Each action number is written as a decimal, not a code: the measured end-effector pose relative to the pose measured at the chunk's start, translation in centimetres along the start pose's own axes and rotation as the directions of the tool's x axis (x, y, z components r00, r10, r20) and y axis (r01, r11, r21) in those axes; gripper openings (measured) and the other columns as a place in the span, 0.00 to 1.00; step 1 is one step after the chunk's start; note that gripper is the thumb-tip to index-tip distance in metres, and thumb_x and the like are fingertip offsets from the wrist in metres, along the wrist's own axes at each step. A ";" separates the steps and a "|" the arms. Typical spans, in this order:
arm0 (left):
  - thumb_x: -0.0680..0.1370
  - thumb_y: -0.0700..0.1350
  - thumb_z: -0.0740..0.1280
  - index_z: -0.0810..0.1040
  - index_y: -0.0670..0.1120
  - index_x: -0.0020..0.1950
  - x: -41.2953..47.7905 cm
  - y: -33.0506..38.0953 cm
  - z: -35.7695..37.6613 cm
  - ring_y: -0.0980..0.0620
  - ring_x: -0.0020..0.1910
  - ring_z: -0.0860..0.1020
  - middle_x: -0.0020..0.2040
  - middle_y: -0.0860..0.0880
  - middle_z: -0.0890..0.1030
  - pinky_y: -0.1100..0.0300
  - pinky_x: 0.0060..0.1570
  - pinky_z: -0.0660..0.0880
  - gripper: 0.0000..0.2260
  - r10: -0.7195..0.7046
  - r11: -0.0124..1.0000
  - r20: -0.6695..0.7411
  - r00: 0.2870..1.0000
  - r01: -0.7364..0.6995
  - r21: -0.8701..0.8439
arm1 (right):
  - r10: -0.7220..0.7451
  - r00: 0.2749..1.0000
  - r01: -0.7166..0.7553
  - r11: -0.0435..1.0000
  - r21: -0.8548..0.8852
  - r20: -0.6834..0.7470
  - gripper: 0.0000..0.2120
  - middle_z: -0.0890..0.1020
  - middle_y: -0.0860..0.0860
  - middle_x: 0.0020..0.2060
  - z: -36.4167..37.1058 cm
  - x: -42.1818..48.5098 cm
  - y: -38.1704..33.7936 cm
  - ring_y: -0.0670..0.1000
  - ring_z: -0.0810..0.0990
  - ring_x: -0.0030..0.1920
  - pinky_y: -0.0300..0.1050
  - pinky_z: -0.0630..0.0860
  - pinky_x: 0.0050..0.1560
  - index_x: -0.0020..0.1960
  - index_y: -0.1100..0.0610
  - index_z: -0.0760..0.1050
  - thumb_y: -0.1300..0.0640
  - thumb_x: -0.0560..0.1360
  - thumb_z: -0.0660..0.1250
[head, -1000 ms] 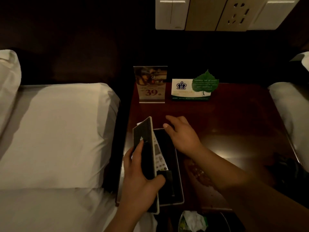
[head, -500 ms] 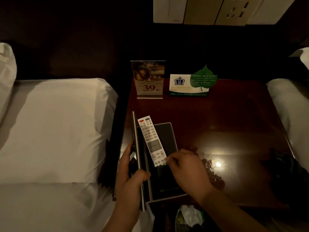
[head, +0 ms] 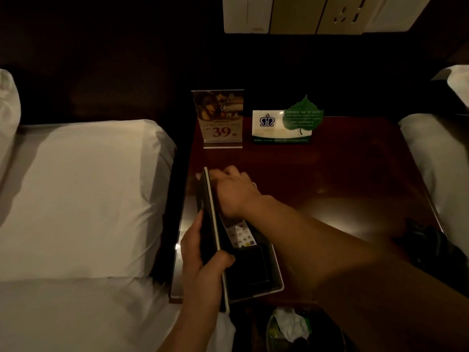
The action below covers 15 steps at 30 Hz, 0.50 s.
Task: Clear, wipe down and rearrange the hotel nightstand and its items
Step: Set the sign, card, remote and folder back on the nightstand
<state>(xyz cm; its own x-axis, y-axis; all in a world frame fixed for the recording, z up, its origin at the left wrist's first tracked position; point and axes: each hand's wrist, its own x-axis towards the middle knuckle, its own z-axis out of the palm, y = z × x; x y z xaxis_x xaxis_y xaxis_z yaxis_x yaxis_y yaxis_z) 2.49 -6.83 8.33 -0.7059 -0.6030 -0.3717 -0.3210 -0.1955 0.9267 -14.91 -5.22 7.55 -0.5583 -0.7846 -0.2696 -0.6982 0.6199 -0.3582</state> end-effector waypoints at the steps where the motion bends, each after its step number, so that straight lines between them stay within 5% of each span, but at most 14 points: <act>1: 0.62 0.44 0.66 0.68 0.69 0.70 -0.1 0.0 0.1 0.56 0.64 0.74 0.68 0.57 0.72 0.43 0.62 0.75 0.39 0.008 1.000 -0.005 1.000 -0.008 0.010 | -0.010 1.000 0.009 1.000 -0.027 -0.023 0.29 0.67 0.50 0.69 0.1 0.1 0.1 0.58 0.64 0.64 0.52 0.66 0.62 0.73 0.51 0.65 0.59 0.74 0.68; 5: 0.62 0.44 0.66 0.68 0.69 0.70 -0.1 -0.3 0.4 0.68 0.59 0.74 0.69 0.59 0.71 0.58 0.54 0.75 0.39 0.031 0.999 -0.012 0.999 -0.031 0.010 | 0.053 0.983 -0.052 0.999 0.009 -0.177 0.17 0.75 0.51 0.61 0.3 -0.5 2.2 0.56 0.67 0.59 0.50 0.68 0.58 0.66 0.53 0.72 0.54 0.78 0.60; 9: 0.62 0.44 0.67 0.67 0.68 0.70 -0.2 -0.6 0.5 0.74 0.56 0.72 0.69 0.60 0.69 0.73 0.45 0.73 0.38 0.050 0.999 -0.005 0.999 -0.050 0.022 | 0.100 0.979 -0.088 0.993 0.073 -0.176 0.15 0.77 0.52 0.58 0.5 -1.0 4.0 0.48 0.62 0.54 0.40 0.55 0.49 0.63 0.55 0.76 0.52 0.82 0.56; 15: 0.62 0.47 0.68 0.66 0.73 0.69 -0.3 -1.0 0.8 0.74 0.58 0.70 0.68 0.65 0.66 0.64 0.51 0.73 0.38 0.047 0.996 0.014 0.999 -0.048 0.077 | 0.155 0.988 -0.150 0.975 0.162 -0.014 0.20 0.74 0.51 0.61 -0.2 -0.6 3.0 0.58 0.70 0.59 0.47 0.70 0.57 0.69 0.50 0.72 0.57 0.78 0.57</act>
<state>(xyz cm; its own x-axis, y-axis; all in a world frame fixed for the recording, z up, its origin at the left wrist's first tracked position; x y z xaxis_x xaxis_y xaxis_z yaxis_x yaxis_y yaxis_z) 2.45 -5.84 7.46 -0.7291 -0.6004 -0.3284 -0.3341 -0.1064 0.9365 -16.77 -2.93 6.79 -0.6658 -0.6791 -0.3090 -0.5244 0.7206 -0.4536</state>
